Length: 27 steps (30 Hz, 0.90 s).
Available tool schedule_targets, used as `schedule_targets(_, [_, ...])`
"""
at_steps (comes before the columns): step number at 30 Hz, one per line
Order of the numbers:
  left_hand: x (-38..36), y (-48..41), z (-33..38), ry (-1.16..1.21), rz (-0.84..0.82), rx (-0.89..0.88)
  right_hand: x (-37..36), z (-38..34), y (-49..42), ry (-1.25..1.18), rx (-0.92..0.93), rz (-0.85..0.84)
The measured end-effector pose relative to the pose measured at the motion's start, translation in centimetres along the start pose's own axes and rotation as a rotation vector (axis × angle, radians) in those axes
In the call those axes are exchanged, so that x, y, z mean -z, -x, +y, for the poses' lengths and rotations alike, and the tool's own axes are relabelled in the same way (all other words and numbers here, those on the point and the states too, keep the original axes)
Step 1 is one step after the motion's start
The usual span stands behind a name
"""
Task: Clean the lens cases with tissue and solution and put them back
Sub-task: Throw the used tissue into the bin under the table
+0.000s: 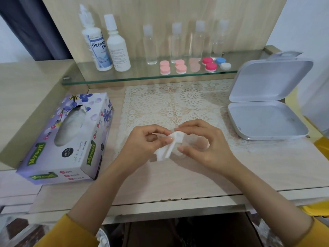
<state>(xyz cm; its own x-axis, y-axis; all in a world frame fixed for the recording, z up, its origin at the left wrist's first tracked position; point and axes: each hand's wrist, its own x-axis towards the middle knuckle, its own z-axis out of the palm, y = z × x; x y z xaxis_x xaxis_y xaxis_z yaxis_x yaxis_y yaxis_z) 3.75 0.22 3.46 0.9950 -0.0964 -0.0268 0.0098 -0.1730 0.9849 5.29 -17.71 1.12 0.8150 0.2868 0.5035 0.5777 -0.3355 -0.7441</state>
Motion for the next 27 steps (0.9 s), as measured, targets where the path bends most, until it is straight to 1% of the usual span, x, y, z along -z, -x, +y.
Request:
schedule_targets(2, [-0.2, 0.3, 0.2, 0.011, -0.002, 0.008, -0.2, -0.2, 0.1, -0.081, -0.051, 0.048])
schedule_targets(6, [-0.4, 0.5, 0.1, 0.031, 0.042, 0.014, -0.1, -0.7, 0.2, -0.111, -0.132, 0.094])
schedule_targets(9, [0.0, 0.6, -0.1, 0.059, 0.081, -0.016, 0.8, -0.9, 0.3, -0.133, -0.183, 0.213])
schedule_targets(10, [0.1, 0.6, 0.0, 0.083, 0.085, -0.02, 1.2, -0.8, 0.2, -0.088, -0.187, 0.268])
schedule_targets(12, [0.2, 0.6, 0.0, 0.133, 0.08, -0.025, 1.8, -0.6, 0.1, 0.093, -0.137, 0.372])
schedule_targets(14, [0.0, 0.7, 0.0, 0.16, 0.076, -0.014, 2.2, -0.2, -0.3, 0.319, -0.025, 0.444])
schedule_targets(16, [-0.4, 0.8, -0.1, 0.156, 0.07, -0.007, 2.1, 0.1, -0.5, 0.45, 0.084, 0.483])
schedule_targets(18, [-0.9, 0.9, -0.2, 0.131, 0.062, -0.012, 1.4, 0.0, -0.6, 0.474, 0.185, 0.473])
schedule_targets(20, [-1.4, 0.9, -0.3, 0.12, 0.067, -0.018, 0.2, -0.1, -0.5, 0.465, 0.285, 0.418])
schedule_targets(22, [-1.6, 0.9, -0.4, 0.125, 0.072, -0.028, -0.9, 0.0, -0.1, 0.452, 0.339, 0.351])
schedule_targets(24, [-1.6, 0.9, -0.5, 0.129, 0.07, -0.034, -1.2, 0.2, 0.2, 0.412, 0.331, 0.298])
schedule_targets(27, [-1.4, 1.0, -0.7, 0.134, 0.075, -0.006, -0.6, 0.4, 0.5, 0.325, 0.255, 0.207])
